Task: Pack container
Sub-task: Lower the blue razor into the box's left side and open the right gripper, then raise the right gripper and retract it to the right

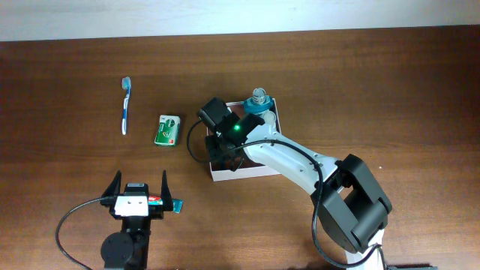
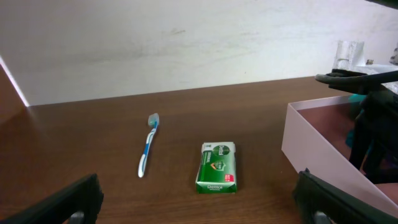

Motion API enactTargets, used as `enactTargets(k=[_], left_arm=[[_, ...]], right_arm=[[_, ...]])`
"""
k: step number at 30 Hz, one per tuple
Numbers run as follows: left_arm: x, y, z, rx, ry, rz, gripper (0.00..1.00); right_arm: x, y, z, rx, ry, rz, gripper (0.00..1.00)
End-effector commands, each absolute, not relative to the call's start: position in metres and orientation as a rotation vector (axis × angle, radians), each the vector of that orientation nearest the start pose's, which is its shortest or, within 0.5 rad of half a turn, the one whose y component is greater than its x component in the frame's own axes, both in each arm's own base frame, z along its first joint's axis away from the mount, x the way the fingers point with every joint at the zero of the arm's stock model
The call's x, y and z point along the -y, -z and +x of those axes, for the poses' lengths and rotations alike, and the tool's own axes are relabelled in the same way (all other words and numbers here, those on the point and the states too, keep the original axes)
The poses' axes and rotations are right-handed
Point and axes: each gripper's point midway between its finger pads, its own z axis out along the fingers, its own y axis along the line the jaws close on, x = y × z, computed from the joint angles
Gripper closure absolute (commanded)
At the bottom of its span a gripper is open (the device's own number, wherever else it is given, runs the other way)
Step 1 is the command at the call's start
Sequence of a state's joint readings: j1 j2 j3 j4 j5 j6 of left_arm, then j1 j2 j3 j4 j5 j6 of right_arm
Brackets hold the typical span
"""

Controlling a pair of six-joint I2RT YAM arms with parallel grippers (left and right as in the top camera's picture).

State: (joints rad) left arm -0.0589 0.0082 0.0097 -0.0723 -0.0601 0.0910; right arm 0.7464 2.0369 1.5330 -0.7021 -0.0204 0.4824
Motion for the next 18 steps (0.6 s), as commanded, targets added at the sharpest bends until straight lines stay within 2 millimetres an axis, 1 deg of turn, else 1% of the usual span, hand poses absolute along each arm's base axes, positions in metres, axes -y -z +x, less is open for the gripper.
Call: enactTargets(k=[1,3,6,9,11,13,15,17,18], left_arm=[[0.004,-0.157,0.246,-1.648,-0.093,0.091,0.01],[0.004,-0.157,0.246,-1.648,-0.093,0.091,0.01],[0.004,-0.157,0.246,-1.648,-0.093,0.091,0.01],[0.004,-0.157,0.246,-1.648,-0.093,0.091,0.01],[0.004,-0.157,0.246,-1.648,-0.093,0.091,0.01],[0.004,-0.157,0.246,-1.648,-0.093,0.091,0.01],[0.004,-0.157,0.246,-1.648,-0.093,0.091,0.01],[0.004,-0.157,0.246,-1.648,-0.093,0.091,0.01],[0.004,-0.157,0.246,-1.648,-0.093,0.091,0.01]], right_arm=[[-0.324,-0.07,0.34,-2.781,-0.351,-0.393,0.77],[-0.325,-0.087,0.341,-2.747,-0.379,-0.389,0.77],[-0.324,-0.118,0.34,-2.691,-0.42,-0.385,0.78],[-0.317,-0.151,0.336,-2.628,-0.436,-0.404,0.78],[-0.308,-0.172,0.334,-2.592,-0.43,-0.387,0.78],[-0.3,-0.195,0.332,-2.542,-0.44,-0.409,0.78],[-0.288,-0.219,0.33,-2.499,-0.454,-0.397,0.78],[-0.27,-0.24,0.33,-2.464,-0.453,-0.36,0.78],[-0.26,-0.246,0.332,-2.453,-0.438,-0.335,0.78]])
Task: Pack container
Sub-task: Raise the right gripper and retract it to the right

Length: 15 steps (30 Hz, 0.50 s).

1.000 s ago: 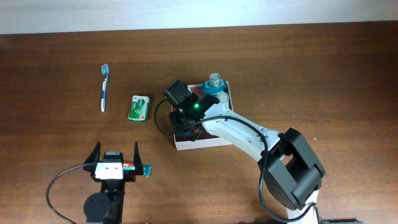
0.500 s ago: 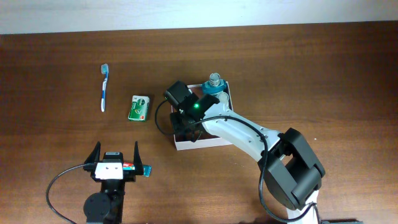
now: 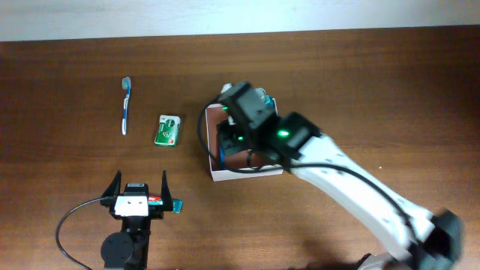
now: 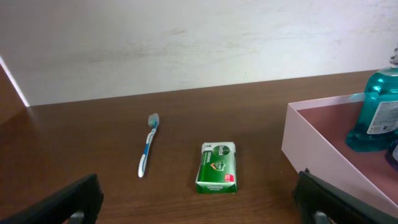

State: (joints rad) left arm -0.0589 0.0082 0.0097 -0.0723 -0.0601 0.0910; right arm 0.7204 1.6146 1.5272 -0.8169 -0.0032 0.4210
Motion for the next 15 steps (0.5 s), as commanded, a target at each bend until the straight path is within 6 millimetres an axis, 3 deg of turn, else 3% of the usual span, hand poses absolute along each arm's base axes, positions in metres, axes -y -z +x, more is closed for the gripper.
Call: enactTargets(k=[1,5,9,15], left_arm=[[0.004,-0.157,0.246,-1.648,-0.093,0.091,0.01],[0.004,-0.157,0.246,-1.648,-0.093,0.091,0.01],[0.004,-0.157,0.246,-1.648,-0.093,0.091,0.01],[0.004,-0.157,0.246,-1.648,-0.093,0.091,0.01]], right_arm=[[-0.244,-0.254,0.335,-2.44,-0.4,-0.292,0.78],[-0.171,-0.265,0.348,-2.44,-0.208,-0.095,0.77],[-0.098,-0.254,0.352,-2.518,-0.055,0.049,0.76],[-0.023,-0.241,0.358,-2.572,0.066,0.256,0.72]])
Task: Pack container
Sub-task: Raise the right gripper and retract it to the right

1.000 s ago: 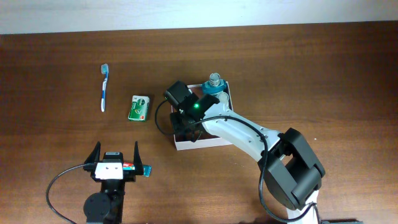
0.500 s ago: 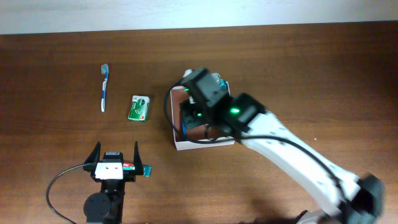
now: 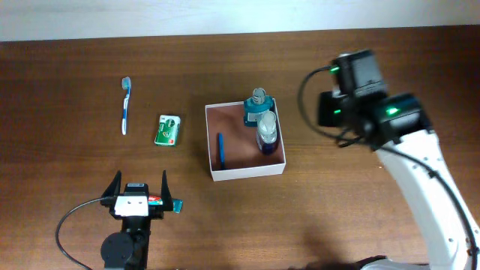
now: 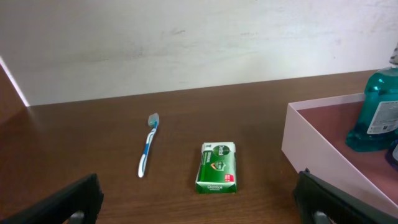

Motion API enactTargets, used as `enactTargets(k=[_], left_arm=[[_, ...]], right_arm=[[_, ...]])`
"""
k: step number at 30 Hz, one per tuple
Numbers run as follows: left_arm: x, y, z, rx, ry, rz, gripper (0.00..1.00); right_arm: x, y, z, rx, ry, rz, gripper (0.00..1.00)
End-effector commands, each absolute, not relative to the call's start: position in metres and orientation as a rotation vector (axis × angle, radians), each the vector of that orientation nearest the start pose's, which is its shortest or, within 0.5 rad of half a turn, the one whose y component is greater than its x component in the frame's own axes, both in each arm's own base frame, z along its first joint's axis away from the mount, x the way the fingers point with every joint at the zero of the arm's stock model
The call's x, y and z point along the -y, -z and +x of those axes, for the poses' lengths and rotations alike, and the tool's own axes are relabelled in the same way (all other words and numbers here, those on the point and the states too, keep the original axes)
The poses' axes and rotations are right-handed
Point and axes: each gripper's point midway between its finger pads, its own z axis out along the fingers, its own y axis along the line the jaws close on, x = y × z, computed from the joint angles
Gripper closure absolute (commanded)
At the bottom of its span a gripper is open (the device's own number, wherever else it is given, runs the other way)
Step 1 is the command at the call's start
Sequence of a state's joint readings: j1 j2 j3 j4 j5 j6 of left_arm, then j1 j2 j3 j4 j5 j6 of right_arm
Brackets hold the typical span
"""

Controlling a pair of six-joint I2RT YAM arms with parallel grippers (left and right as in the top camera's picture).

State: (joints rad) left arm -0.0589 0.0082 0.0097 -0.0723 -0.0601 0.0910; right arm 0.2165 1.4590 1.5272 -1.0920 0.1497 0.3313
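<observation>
The white box (image 3: 212, 142) stands mid-table. In it are a teal bottle (image 3: 257, 109), a clear bottle with a blue label (image 3: 267, 133) and a thin blue stick (image 3: 222, 148) by the left wall. The blue-white toothbrush (image 3: 126, 105) and the green soap pack (image 3: 169, 129) lie on the table to its left. My left gripper (image 3: 139, 181) rests open at the front edge, empty. In its wrist view the toothbrush (image 4: 147, 152), soap pack (image 4: 217, 167), box wall (image 4: 311, 143) and teal bottle (image 4: 378, 115) lie ahead of the gripper (image 4: 199, 205). The right arm (image 3: 360, 97) hangs right of the box, its fingers hidden.
A small teal tag (image 3: 178, 204) lies beside the left gripper's base. The brown table (image 3: 75, 67) ends at a pale wall at the back. Bare wood lies between the soap pack and the box.
The right arm was above the box, covering most of it. It now stands to the box's right, and the box's contents show in full. The left gripper has not moved.
First the right gripper was low inside the box's left part. Then it was higher over the box. Now it is away to the right, and a blue stick lies where it had been. Toothbrush and soap pack stayed put.
</observation>
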Motion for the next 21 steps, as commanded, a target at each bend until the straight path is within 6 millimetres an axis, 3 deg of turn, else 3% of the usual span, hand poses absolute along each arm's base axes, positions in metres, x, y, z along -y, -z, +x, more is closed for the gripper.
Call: enactTargets(k=[1,3,6,8,11,21], left_arm=[[0.004,-0.157,0.246,-1.648,-0.093,0.091,0.01],[0.004,-0.157,0.246,-1.648,-0.093,0.091,0.01],[0.004,-0.157,0.246,-1.648,-0.093,0.091,0.01],[0.004,-0.157,0.246,-1.648,-0.093,0.091,0.0],[0.004,-0.157,0.246,-1.648,-0.093,0.091,0.01],[0.004,-0.157,0.246,-1.648,-0.093,0.091,0.01]], right_arm=[[-0.016,-0.241,0.358,-2.571,0.073,0.281,0.69],[-0.002,-0.24,0.358,-2.572,0.086,0.325,0.57],[0.01,-0.239,0.357,-2.571,0.098,0.368,0.49],[0.014,-0.239,0.357,-2.57,0.103,0.38,0.34],[0.013,-0.239,0.356,-2.57,0.102,0.38,0.01],[0.013,-0.239,0.355,-2.576,0.103,0.379,0.02]])
